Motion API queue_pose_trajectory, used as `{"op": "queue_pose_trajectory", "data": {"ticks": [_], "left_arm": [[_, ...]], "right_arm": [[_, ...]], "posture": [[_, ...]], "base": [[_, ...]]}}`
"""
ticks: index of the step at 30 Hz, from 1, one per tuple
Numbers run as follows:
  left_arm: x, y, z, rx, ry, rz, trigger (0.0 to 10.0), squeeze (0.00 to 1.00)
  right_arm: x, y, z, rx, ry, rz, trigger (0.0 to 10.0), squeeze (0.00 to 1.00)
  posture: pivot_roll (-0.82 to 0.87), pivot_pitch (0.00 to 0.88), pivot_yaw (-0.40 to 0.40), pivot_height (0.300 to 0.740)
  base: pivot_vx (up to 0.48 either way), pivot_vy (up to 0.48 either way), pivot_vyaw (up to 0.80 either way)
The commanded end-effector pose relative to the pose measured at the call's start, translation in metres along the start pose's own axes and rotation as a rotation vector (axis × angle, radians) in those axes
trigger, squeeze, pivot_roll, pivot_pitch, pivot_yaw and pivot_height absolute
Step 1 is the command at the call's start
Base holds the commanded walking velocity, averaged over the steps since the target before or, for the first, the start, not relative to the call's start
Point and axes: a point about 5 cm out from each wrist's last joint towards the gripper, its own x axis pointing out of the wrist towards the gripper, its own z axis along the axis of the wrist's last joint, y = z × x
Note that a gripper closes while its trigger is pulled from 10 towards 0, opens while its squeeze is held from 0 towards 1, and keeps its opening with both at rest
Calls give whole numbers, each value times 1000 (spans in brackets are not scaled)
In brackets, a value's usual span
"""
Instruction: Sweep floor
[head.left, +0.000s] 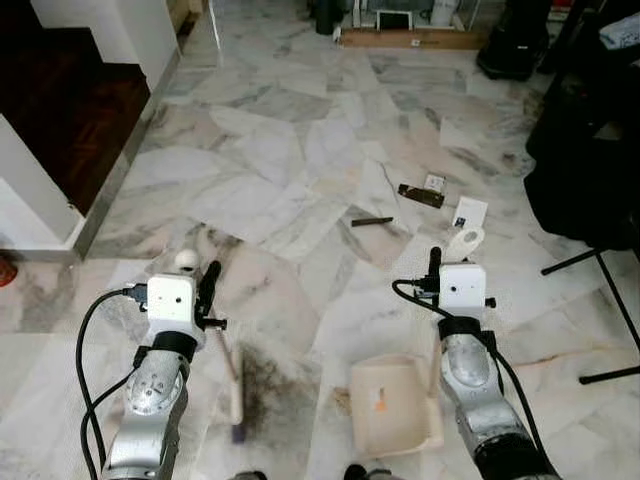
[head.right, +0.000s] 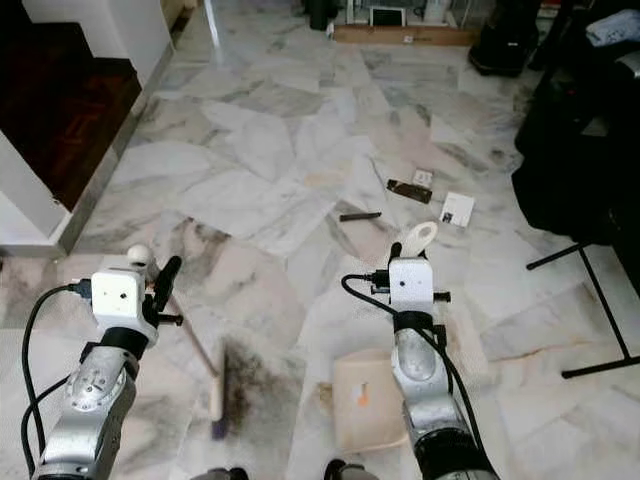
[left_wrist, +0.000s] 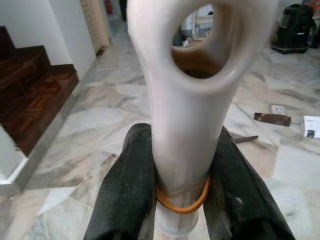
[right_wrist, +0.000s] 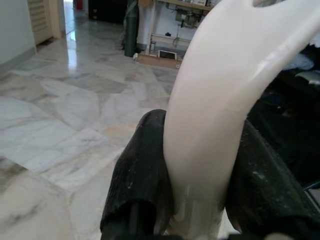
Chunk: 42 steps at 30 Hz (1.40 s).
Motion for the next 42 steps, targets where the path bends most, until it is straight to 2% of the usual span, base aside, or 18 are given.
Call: {"op": "queue_pose_trajectory", "data": {"ticks": [1, 15, 42], "left_arm": [[0, 2, 6, 9, -30, 2, 10000, 0], [1, 2, 5, 9, -24, -1, 10000, 0], [0, 2, 4, 8, -18, 7, 10000, 0]], "right_arm": [[1, 1, 4, -4, -23, 6, 10000, 0], [1, 4, 4, -6, -32, 19, 10000, 0], [1, 6, 3, 3, -21, 35, 10000, 0]], "posture": [[134, 182, -8, 740], [138, 166, -10, 740], [137, 188, -13, 740]], "base": [[0, 0, 0], [0, 0, 0], [286, 0, 0]]}}
